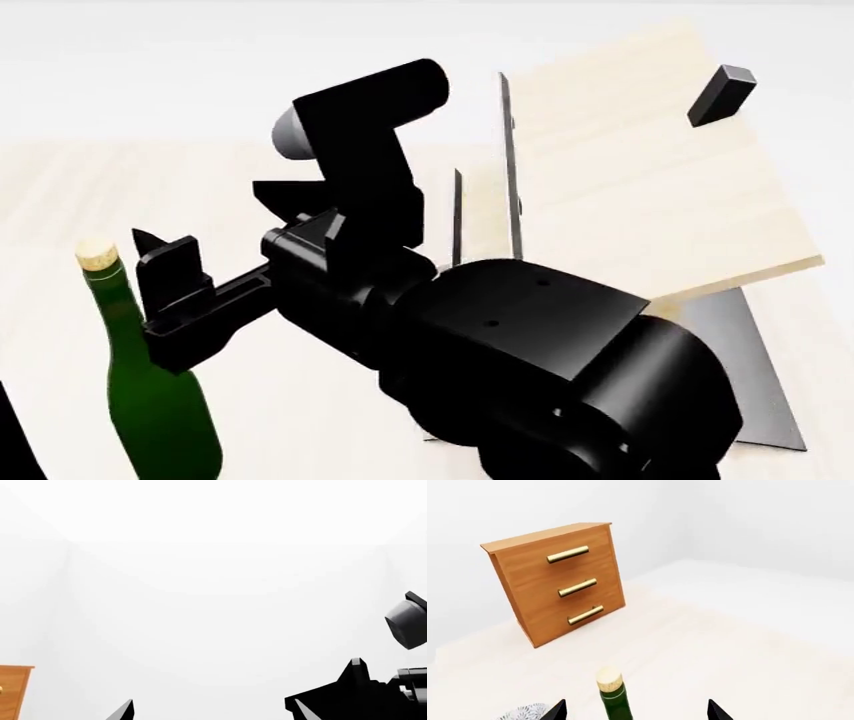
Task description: Put the wine bottle on the wine rack.
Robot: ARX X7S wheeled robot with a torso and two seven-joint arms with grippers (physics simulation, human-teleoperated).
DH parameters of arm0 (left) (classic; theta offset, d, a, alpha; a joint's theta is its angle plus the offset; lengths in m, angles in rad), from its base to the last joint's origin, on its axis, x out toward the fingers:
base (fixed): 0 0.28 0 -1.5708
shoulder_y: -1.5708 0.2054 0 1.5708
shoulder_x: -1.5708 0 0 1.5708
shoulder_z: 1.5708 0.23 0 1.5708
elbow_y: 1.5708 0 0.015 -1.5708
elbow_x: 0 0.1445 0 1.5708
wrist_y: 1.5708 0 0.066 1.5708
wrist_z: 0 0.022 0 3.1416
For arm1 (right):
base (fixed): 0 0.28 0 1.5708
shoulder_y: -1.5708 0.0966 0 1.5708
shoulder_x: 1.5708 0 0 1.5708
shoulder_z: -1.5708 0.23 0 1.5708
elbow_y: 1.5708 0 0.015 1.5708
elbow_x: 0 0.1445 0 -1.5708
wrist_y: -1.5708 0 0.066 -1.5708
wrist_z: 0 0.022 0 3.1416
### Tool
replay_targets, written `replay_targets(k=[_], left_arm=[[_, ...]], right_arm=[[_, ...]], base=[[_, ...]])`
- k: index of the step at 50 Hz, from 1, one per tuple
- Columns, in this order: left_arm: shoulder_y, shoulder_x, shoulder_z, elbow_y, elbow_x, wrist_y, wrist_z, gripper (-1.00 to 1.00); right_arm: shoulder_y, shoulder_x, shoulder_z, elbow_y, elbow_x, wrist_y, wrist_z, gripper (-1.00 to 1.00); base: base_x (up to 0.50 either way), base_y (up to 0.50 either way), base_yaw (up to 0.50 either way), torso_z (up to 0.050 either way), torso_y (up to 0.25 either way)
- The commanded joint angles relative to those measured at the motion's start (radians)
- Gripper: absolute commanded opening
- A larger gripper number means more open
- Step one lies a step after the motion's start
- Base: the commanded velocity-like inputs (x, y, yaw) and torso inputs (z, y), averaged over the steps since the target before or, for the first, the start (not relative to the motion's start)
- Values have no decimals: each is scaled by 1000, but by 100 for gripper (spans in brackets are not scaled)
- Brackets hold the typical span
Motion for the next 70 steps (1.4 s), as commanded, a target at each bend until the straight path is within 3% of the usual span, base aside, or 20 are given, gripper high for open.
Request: replay_targets(k=[1, 25, 70], left_arm=[[-2, -4, -3, 1, 1, -3, -5, 100], [-3, -7, 3, 5, 2, -4, -11, 100], [-8, -16, 14, -2, -6, 2, -20, 100]], right_arm=[[-6, -19, -54, 36, -21, -25, -29, 100], [-34, -40, -120, 42, -29, -64, -44, 100], [30, -141, -290, 361, -130, -292, -128, 100]], base=[[0, 0, 0, 0, 0], [0, 0, 0, 0, 0], [0, 0, 0, 0, 0]])
